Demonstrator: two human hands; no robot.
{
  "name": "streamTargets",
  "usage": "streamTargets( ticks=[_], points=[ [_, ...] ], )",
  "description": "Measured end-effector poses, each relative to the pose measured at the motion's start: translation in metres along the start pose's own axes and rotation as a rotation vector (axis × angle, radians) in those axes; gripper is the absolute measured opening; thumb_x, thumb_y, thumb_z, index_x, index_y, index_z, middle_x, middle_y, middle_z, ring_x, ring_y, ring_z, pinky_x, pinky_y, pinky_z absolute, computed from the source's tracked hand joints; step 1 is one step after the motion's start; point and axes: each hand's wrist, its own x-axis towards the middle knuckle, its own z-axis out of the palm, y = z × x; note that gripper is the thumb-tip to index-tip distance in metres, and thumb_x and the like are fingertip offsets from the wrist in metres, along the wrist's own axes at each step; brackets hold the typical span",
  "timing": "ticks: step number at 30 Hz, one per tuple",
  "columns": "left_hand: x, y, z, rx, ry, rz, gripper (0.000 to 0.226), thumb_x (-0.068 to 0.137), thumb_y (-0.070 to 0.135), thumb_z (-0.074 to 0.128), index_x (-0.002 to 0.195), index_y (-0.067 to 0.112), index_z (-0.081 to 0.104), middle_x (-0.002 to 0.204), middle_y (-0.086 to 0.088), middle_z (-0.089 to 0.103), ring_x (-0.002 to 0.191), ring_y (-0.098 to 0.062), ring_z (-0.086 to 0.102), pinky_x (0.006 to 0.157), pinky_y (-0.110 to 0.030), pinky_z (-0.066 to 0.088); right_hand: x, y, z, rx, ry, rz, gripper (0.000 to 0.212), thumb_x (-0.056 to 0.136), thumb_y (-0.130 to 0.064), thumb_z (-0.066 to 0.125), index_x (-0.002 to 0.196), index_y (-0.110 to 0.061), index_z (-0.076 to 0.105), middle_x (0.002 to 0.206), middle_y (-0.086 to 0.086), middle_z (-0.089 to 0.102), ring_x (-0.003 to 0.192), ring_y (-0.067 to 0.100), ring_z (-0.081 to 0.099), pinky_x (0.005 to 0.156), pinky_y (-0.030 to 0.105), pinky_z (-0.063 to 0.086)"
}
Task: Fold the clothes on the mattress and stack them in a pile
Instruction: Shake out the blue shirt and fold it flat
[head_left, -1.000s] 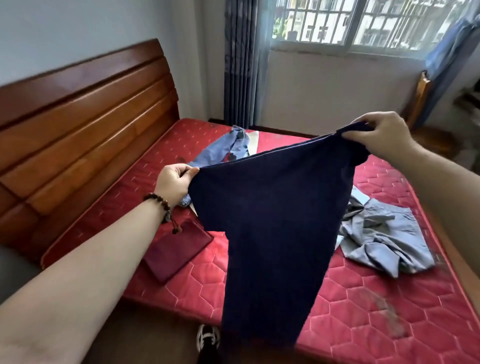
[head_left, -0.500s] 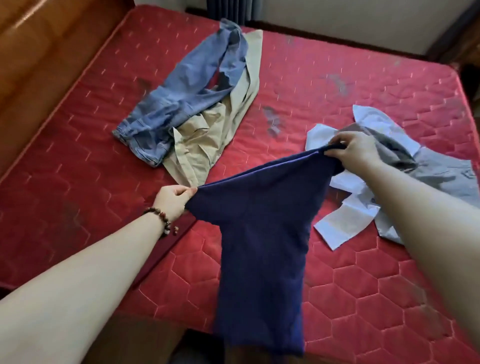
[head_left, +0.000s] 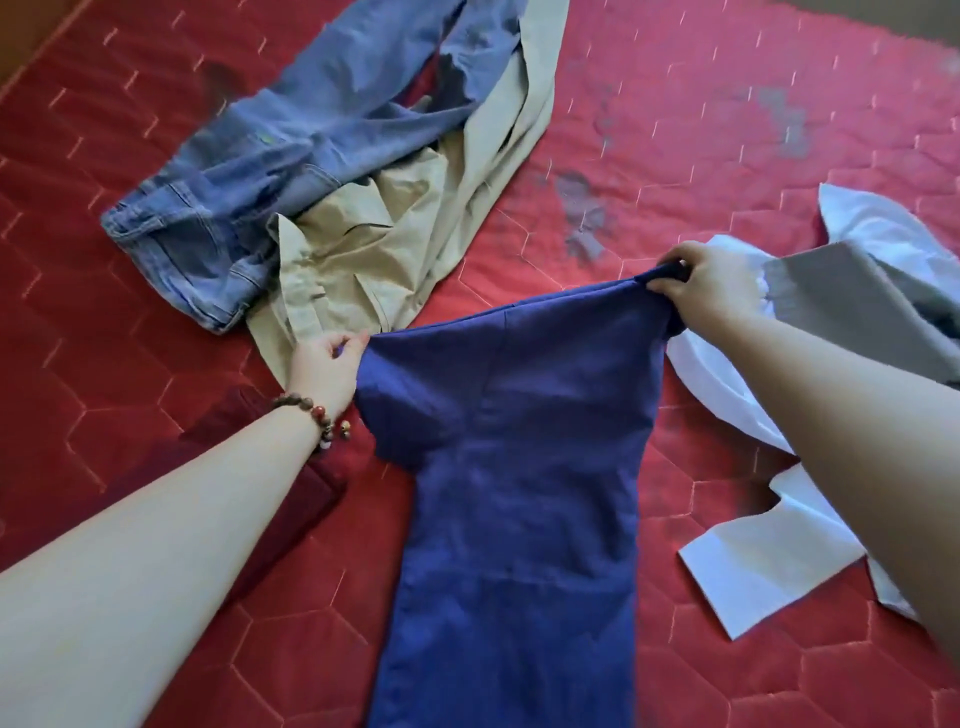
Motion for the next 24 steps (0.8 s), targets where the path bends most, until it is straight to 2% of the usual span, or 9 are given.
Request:
streamTargets(
  ticks=[2, 4, 8, 11, 14, 17, 20, 22, 24],
  points=[
    [0.010, 0.002, 0.014, 0.125, 0.071, 0.005, 0.026, 0.096, 0.023, 0.056, 0.097, 0.001, 0.069, 0.087, -0.018, 0.067, 0.087, -0.031, 0.062, 0.068, -0.027, 0.039, 0.013, 0.004, 0.017, -0.104, -0.027, -0.009, 0.051, 0.087, -0.033, 0.067, 0.132, -0.016, 0.051, 0.124, 0.011, 0.060, 0.113, 0.033, 0.055, 0.086, 0.037, 0.042],
    [0.010, 0.003, 0.030, 0.280, 0.128, 0.111, 0.025, 0.095, 0.019, 0.055, 0.102, -0.003, 0.064, 0.101, -0.023, 0.064, 0.098, -0.037, 0.058, 0.083, -0.037, 0.040, 0.019, 0.009, 0.038, -0.151, -0.061, -0.101, 0.058, 0.090, -0.028, 0.065, 0.140, -0.007, 0.044, 0.141, 0.015, 0.048, 0.129, 0.032, 0.045, 0.102, 0.041, 0.037],
    [0.004, 0.008, 0.073, 0.403, -0.033, 0.458, 0.029, 0.090, 0.009, 0.058, 0.115, -0.005, 0.061, 0.114, -0.023, 0.061, 0.111, -0.037, 0.055, 0.102, -0.045, 0.039, 0.021, 0.015, 0.075, -0.217, -0.093, -0.379, 0.037, 0.092, -0.017, 0.059, 0.126, -0.003, 0.057, 0.134, 0.014, 0.053, 0.126, 0.033, 0.046, 0.106, 0.041, 0.034],
    [0.016, 0.014, 0.108, 0.597, -0.052, 0.678, 0.030, 0.088, 0.012, 0.059, 0.115, -0.002, 0.062, 0.117, -0.018, 0.062, 0.114, -0.034, 0.056, 0.108, -0.046, 0.033, 0.031, 0.011, 0.097, -0.266, -0.090, -0.489, 0.033, 0.096, -0.015, 0.052, 0.128, -0.008, 0.058, 0.142, 0.013, 0.048, 0.137, 0.030, 0.036, 0.115, 0.045, 0.021],
    [0.037, 0.019, 0.134, 0.744, -0.127, 0.621, 0.033, 0.095, 0.028, 0.047, 0.121, 0.008, 0.053, 0.121, -0.012, 0.054, 0.112, -0.031, 0.049, 0.097, -0.039, 0.036, 0.050, 0.007, 0.112, -0.387, -0.119, -0.587, 0.035, 0.099, -0.025, 0.049, 0.133, -0.018, 0.055, 0.145, 0.010, 0.044, 0.139, 0.027, 0.031, 0.118, 0.043, 0.012],
    [0.052, 0.014, 0.146, 0.917, -0.110, 0.554, 0.034, 0.098, 0.041, 0.040, 0.113, 0.012, 0.047, 0.111, -0.008, 0.054, 0.102, -0.029, 0.052, 0.078, -0.038, 0.037, 0.061, 0.007, 0.120, -0.614, -0.238, -0.604, 0.051, 0.088, -0.047, 0.060, 0.130, -0.018, 0.050, 0.128, 0.009, 0.050, 0.126, 0.029, 0.038, 0.114, 0.043, 0.017],
    [0.056, 0.005, 0.147, 0.964, -0.145, 0.578, 0.037, 0.099, 0.045, 0.037, 0.107, 0.011, 0.049, 0.105, -0.008, 0.057, 0.094, -0.030, 0.057, 0.064, -0.037, 0.032, 0.064, 0.010, 0.123, -0.764, -0.319, -0.570, 0.055, 0.087, -0.057, 0.055, 0.122, -0.015, 0.052, 0.121, 0.007, 0.051, 0.121, 0.028, 0.037, 0.111, 0.044, 0.022],
    [0.059, 0.004, 0.145, 0.943, -0.167, 0.582, 0.038, 0.100, 0.046, 0.035, 0.104, 0.011, 0.049, 0.102, -0.009, 0.057, 0.087, -0.034, 0.060, 0.059, -0.037, 0.030, 0.069, 0.010, 0.121, -0.802, -0.300, -0.547, 0.053, 0.088, -0.057, 0.051, 0.119, -0.014, 0.055, 0.120, 0.006, 0.052, 0.122, 0.028, 0.037, 0.113, 0.050, 0.018],
    [0.066, 0.014, 0.145, 0.939, -0.134, 0.572, 0.038, 0.099, 0.047, 0.037, 0.105, 0.011, 0.048, 0.101, -0.009, 0.058, 0.088, -0.034, 0.060, 0.060, -0.039, 0.032, 0.077, 0.007, 0.117, -0.818, -0.203, -0.515, 0.051, 0.089, -0.053, 0.053, 0.118, -0.010, 0.055, 0.119, 0.009, 0.053, 0.123, 0.030, 0.037, 0.115, 0.058, 0.011]
  ],
)
